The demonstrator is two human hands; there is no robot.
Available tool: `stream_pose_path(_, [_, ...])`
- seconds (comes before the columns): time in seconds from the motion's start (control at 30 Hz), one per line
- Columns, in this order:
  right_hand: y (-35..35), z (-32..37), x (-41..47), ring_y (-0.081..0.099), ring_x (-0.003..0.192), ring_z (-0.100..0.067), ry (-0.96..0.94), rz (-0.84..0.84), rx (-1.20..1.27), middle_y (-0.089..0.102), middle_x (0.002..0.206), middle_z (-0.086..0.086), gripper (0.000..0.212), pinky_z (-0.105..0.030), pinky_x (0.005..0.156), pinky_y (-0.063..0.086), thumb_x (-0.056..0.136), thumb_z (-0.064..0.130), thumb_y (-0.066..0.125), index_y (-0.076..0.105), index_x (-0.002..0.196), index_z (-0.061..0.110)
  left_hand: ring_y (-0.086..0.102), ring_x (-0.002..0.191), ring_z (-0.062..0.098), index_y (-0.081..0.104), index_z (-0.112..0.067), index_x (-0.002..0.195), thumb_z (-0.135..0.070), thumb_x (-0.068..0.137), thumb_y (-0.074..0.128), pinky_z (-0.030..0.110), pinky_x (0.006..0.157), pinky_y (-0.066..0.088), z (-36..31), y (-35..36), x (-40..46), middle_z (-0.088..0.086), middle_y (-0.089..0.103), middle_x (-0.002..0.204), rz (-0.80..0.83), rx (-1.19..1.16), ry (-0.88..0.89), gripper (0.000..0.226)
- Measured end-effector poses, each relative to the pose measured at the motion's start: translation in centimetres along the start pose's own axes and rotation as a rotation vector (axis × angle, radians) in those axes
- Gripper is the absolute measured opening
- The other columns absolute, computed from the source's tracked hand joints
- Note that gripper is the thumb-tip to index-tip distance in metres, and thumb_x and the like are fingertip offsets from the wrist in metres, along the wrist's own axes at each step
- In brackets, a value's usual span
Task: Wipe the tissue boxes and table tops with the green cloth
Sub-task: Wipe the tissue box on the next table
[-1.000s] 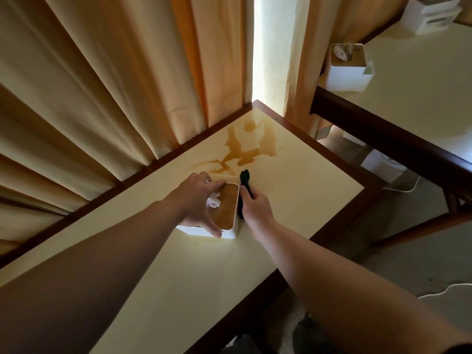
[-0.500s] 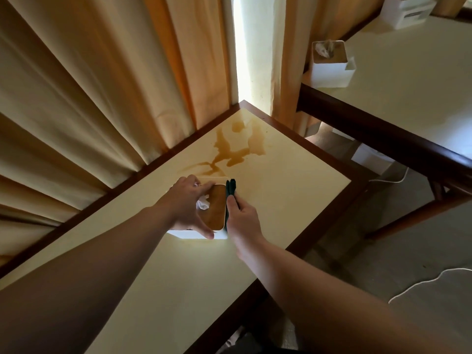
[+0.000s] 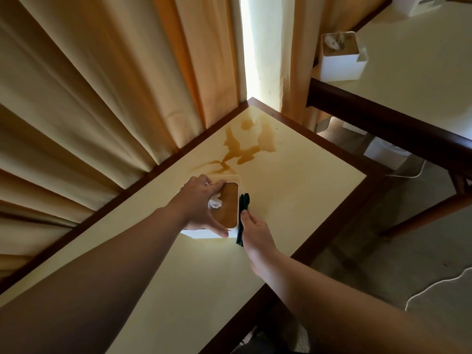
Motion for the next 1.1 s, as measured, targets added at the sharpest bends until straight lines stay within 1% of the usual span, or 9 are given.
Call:
stream_pose_path(0.1, [0.2, 0.8, -0.7, 0.071, 0.097, -0.008, -0.013, 0.021, 0.033, 0.077, 0.102, 0.011, 0.03, -0.022, 0.076, 0.053, 0.113, 0.034, 0.04, 0.07, 0.109, 0.037, 0.029, 0.135, 0.02, 0.015, -0.042, 0.161, -0.086, 0.037, 0.08, 0.042, 0.109, 0.043, -0.1, 0.0, 0.0, -0.004, 0.034, 0.145, -0.005, -0.008, 0.0, 0.146])
stream_pose_path(0.23, [0.8, 4.4, 1.1, 0.074, 0.099, -0.023, -0.023, 0.017, 0.06, 0.077, 0.108, -0.002, 0.032, -0.039, 0.087, 0.061, 0.112, 0.035, 0.042, 0.071, 0.124, 0.029, 0.029, 0.134, 0.019, 0.016, -0.044, 0.16, -0.084, 0.034, 0.08, 0.041, 0.109, 0.042, -0.1, -0.1, 0.0, -0.005, 0.035, 0.14, 0.002, -0.039, 0.001, 0.147])
stream_pose_path(0.33, [0.8, 6.2, 3.2, 0.071, 0.083, -0.015, -0.014, 0.0, 0.035, 0.074, 0.102, 0.001, 0.033, -0.025, 0.063, 0.055, 0.112, 0.037, 0.042, 0.066, 0.133, 0.028, 0.028, 0.135, 0.02, 0.016, -0.042, 0.161, -0.085, 0.035, 0.081, 0.043, 0.11, 0.042, -0.2, -0.1, -0.1, -0.004, 0.034, 0.143, 0.005, -0.036, -0.008, 0.148])
stream_pose_path(0.37, [0.8, 6.2, 3.9, 0.071, 0.083, -0.015, -0.007, -0.007, 0.021, 0.074, 0.102, 0.002, 0.034, -0.024, 0.062, 0.054, 0.112, 0.039, 0.042, 0.064, 0.136, 0.031, 0.028, 0.135, 0.02, 0.016, -0.042, 0.161, -0.084, 0.036, 0.081, 0.044, 0.11, 0.042, -0.2, 0.0, -0.1, -0.004, 0.034, 0.144, 0.004, -0.038, -0.01, 0.147])
stream_pose_path(0.5, [0.5, 3.5, 4.9, 0.071, 0.103, -0.019, 0.005, -0.021, -0.077, 0.075, 0.115, 0.005, 0.039, -0.04, 0.097, 0.056, 0.11, 0.046, 0.04, 0.061, 0.141, 0.037, 0.029, 0.135, 0.021, 0.015, -0.041, 0.161, -0.084, 0.039, 0.082, 0.043, 0.11, 0.043, -0.2, 0.0, -0.1, -0.003, 0.034, 0.145, 0.005, -0.015, -0.001, 0.146])
stream_pose_path(0.7, [-0.6, -1.0, 1.5, 0.064, 0.116, -0.009, 0.021, 0.03, -0.074, 0.069, 0.128, 0.012, 0.041, -0.032, 0.102, 0.049, 0.111, 0.042, 0.04, 0.057, 0.147, 0.033, 0.029, 0.138, 0.021, 0.015, -0.04, 0.162, -0.083, 0.04, 0.084, 0.042, 0.111, 0.042, -0.2, -0.2, 0.0, -0.003, 0.033, 0.149, 0.016, -0.011, -0.009, 0.147])
stream_pose_path(0.83, [-0.7, 0.0, 0.2, 0.065, 0.104, 0.004, -0.017, 0.089, -0.061, 0.07, 0.113, 0.023, 0.031, -0.022, 0.088, 0.049, 0.113, 0.036, 0.038, 0.058, 0.135, 0.044, 0.029, 0.137, 0.021, 0.016, -0.042, 0.161, -0.084, 0.038, 0.084, 0.043, 0.11, 0.042, -0.2, -0.1, -0.1, -0.003, 0.034, 0.147, 0.01, -0.03, -0.015, 0.147])
stream_pose_path(0.97, [-0.2, 3.8, 2.0, 0.072, 0.092, -0.006, -0.06, 0.072, -0.053, 0.074, 0.106, 0.013, 0.034, -0.019, 0.071, 0.054, 0.113, 0.037, 0.038, 0.064, 0.135, 0.036, 0.029, 0.137, 0.02, 0.015, -0.041, 0.162, -0.085, 0.035, 0.082, 0.042, 0.112, 0.04, -0.1, 0.0, -0.1, -0.005, 0.034, 0.145, 0.013, -0.053, -0.022, 0.15])
stream_pose_path(1.1, [0.5, 6.0, 4.9, 0.064, 0.084, -0.002, -0.026, -0.009, -0.068, 0.068, 0.101, 0.014, 0.027, -0.016, 0.06, 0.05, 0.112, 0.039, 0.039, 0.056, 0.132, 0.045, 0.029, 0.138, 0.022, 0.015, -0.043, 0.161, -0.085, 0.034, 0.083, 0.044, 0.112, 0.041, -0.1, 0.0, 0.0, -0.005, 0.034, 0.147, 0.016, -0.064, -0.022, 0.15])
Point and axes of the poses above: each hand's wrist, its own x-axis towards the middle knuckle, its own y-axis out of the palm, z = x × y, the point moved 1 cm from there along x, towards the middle knuckle
